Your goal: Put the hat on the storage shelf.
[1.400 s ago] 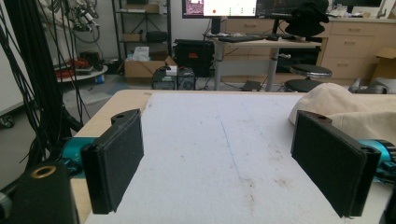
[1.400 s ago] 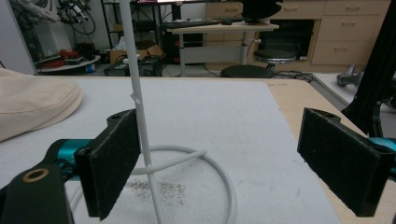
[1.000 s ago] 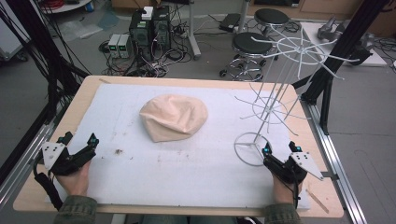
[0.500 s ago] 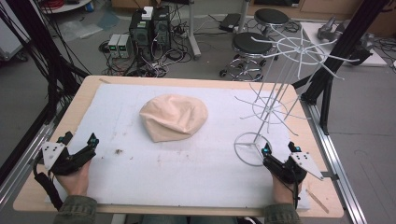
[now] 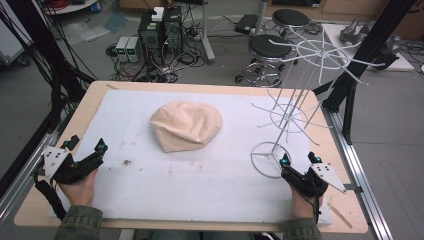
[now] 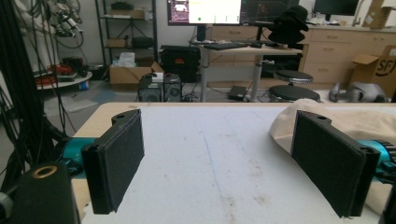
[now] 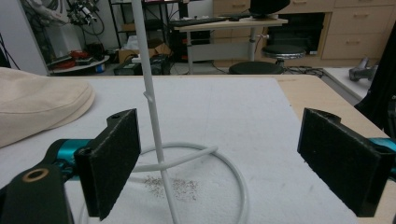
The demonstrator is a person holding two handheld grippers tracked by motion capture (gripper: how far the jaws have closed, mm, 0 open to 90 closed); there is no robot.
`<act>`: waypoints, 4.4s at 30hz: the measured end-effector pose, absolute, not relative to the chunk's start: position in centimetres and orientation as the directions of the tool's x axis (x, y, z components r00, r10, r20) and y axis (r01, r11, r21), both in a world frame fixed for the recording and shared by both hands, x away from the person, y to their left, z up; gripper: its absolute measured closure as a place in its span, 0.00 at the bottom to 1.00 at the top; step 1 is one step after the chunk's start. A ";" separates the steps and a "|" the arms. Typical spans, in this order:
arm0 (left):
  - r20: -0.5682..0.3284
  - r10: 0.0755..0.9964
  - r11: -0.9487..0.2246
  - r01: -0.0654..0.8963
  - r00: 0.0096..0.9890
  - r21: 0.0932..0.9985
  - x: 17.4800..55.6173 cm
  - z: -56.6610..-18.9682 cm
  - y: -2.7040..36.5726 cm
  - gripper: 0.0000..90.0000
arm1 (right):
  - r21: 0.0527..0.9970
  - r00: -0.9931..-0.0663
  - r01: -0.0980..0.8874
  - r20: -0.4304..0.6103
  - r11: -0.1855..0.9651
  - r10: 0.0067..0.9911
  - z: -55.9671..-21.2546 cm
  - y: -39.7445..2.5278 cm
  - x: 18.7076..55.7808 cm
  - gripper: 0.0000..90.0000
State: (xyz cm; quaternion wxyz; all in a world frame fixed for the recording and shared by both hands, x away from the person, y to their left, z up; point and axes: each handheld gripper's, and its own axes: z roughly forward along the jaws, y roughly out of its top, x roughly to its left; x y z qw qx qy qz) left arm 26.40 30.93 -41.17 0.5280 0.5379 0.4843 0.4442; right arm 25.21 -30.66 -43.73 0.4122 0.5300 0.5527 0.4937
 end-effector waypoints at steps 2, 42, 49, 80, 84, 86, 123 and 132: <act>-0.028 0.988 0.020 0.053 0.150 0.998 26.6 -40.9 30.6 0.20 | 0.982 -0.098 0.182 0.066 -0.047 0.993 -43.7 -30.6 25.2 0.14; -0.003 0.908 -0.047 0.111 0.420 0.993 34.1 -34.9 24.6 0.22 | 0.983 -0.098 0.175 0.075 -0.057 0.992 -43.6 -30.6 25.1 0.14; -0.021 0.892 -0.044 0.134 0.452 0.990 35.3 -34.5 23.5 0.22 | 0.982 -0.105 0.177 0.078 -0.058 0.991 -43.6 -30.5 25.2 0.14; -0.025 0.796 -0.128 0.210 0.604 0.969 40.7 -33.5 13.9 0.25 | 0.983 -0.124 0.176 0.081 -0.059 0.989 -43.6 -30.4 25.1 0.14; -0.048 0.774 -0.133 0.237 0.631 0.962 41.3 -33.7 12.6 0.26 | 0.983 -0.129 0.178 0.078 -0.055 0.989 -43.6 -30.4 25.2 0.14; -0.054 0.771 -0.139 0.250 0.635 0.958 41.6 -34.0 12.2 0.26 | 0.983 -0.132 0.177 0.076 -0.052 0.988 -43.6 -30.4 25.2 0.14; -0.098 0.731 -0.447 0.582 0.676 0.679 46.3 -40.4 2.9 0.28 | 0.983 -0.144 0.178 0.072 -0.046 0.987 -43.7 -30.5 25.1 0.14; -0.101 0.736 -0.475 0.617 0.669 0.628 46.6 -41.3 2.5 0.28 | 0.982 -0.139 0.185 0.057 -0.031 0.989 -43.7 -30.4 25.2 0.14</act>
